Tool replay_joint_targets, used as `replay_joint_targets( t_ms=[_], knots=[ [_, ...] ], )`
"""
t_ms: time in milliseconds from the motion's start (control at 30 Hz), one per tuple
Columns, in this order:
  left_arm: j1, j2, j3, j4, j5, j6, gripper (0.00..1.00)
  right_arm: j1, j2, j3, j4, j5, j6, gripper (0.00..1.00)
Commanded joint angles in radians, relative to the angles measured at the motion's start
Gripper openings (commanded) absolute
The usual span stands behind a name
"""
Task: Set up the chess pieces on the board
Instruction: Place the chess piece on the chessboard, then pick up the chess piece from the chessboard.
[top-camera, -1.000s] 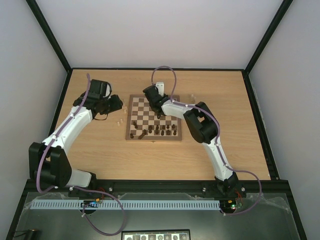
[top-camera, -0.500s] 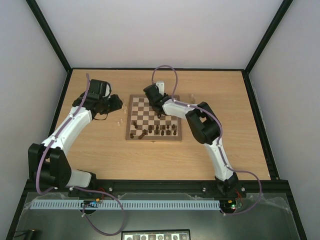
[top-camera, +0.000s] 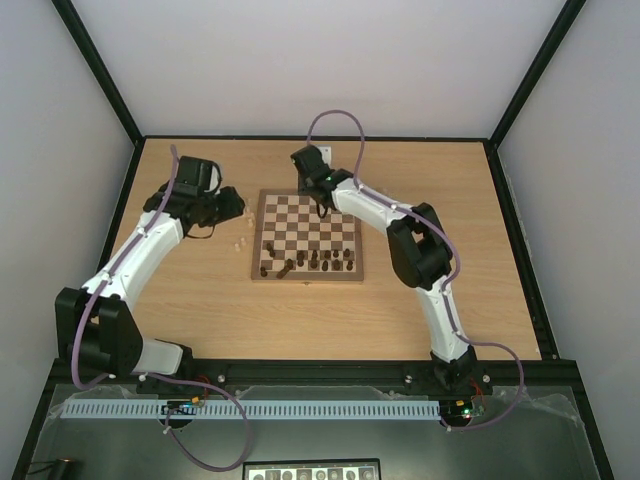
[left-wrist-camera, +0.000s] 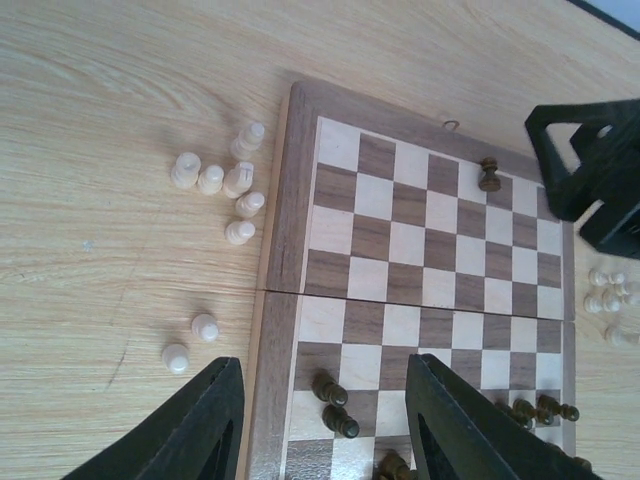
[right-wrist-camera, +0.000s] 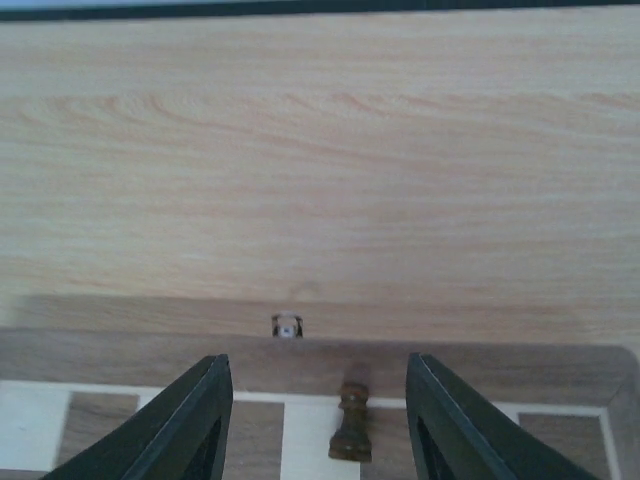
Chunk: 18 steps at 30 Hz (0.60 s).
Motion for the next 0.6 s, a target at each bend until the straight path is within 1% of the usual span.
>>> replay_joint_targets(
  t_ms=[0, 100, 133, 167, 233, 267, 300, 400, 567],
  knots=[
    [0.013, -0.002, 0.062, -0.044, 0.012, 0.009, 0.47, -0.047, 0.013, 0.138, -0.244, -0.112, 0.015, 0.49],
    [0.025, 0.020, 0.077, -0.057, 0.042, 0.009, 0.47, -0.085, 0.045, 0.229, -0.343, -0.197, 0.029, 0.44],
    [0.031, 0.031, 0.089, -0.068, 0.052, 0.009, 0.47, -0.105, 0.067, 0.277, -0.378, -0.239, 0.036, 0.41],
    [0.035, 0.040, 0.103, -0.082, 0.060, 0.013, 0.47, -0.125, 0.096, 0.344, -0.444, -0.289, 0.048, 0.38],
    [0.041, 0.059, 0.136, -0.112, 0.067, 0.021, 0.47, -0.162, 0.177, 0.510, -0.561, -0.388, 0.065, 0.35],
    [0.043, 0.066, 0.154, -0.126, 0.069, 0.025, 0.47, -0.174, 0.212, 0.596, -0.604, -0.424, 0.070, 0.34],
    [0.046, 0.075, 0.170, -0.141, 0.071, 0.031, 0.47, -0.185, 0.232, 0.625, -0.626, -0.467, 0.072, 0.34],
    [0.052, 0.105, 0.206, -0.181, 0.092, 0.042, 0.48, -0.211, 0.246, 0.622, -0.667, -0.602, 0.094, 0.35],
    [0.055, 0.134, 0.239, -0.200, 0.110, 0.053, 0.48, -0.214, 0.229, 0.590, -0.731, -0.626, 0.075, 0.34]
  ],
)
